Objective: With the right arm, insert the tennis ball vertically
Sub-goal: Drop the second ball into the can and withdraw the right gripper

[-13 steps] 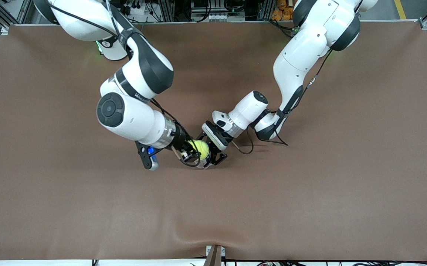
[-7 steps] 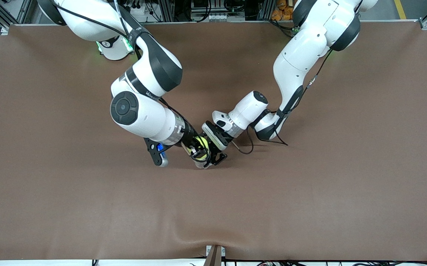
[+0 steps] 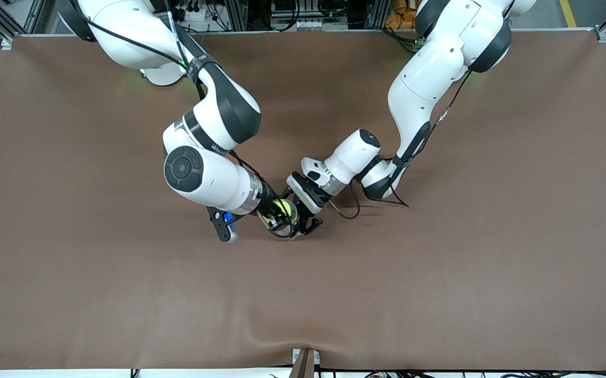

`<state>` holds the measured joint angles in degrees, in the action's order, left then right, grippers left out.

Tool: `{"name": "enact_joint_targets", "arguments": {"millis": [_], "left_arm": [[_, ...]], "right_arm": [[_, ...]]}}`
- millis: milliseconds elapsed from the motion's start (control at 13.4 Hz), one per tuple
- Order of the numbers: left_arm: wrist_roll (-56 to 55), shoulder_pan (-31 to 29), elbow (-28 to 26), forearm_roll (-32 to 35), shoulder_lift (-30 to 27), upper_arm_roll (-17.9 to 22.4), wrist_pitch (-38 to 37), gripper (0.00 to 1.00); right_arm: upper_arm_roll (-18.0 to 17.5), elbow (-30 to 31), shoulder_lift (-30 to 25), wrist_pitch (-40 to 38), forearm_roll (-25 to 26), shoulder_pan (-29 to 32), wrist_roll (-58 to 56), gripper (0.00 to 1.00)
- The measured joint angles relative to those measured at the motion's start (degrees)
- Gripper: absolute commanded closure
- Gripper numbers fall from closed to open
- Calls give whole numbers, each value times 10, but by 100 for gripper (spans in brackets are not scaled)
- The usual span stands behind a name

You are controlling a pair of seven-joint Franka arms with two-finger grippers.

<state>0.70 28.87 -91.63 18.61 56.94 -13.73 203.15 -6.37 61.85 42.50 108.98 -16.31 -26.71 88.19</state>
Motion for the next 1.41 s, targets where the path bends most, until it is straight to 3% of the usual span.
{"name": "enact_joint_targets", "arguments": {"millis": [447,670,819,968,1266,1415], "left_arm": [[0,0,0,0,0,0,0,22],[0,0,0,0,0,0,1,22],[0,0,0,0,0,0,1,21],[0,0,0,0,0,0,1,19],[0,0,0,0,2,0,0,0],[0,0,-1,0,3,0,0,0]], "right_arm": [[0,8,2,28,1,-2,-1,0],[6,-2,-5,-14,8,7,-10,0],[8,-12,-15,-53,19,37,-84,0],[8,-14,-30,-86,63,66,-172,0],[8,-14,-44,-134,102,111,-305,0],[8,-15,-50,-153,105,130,-372,0]]}}
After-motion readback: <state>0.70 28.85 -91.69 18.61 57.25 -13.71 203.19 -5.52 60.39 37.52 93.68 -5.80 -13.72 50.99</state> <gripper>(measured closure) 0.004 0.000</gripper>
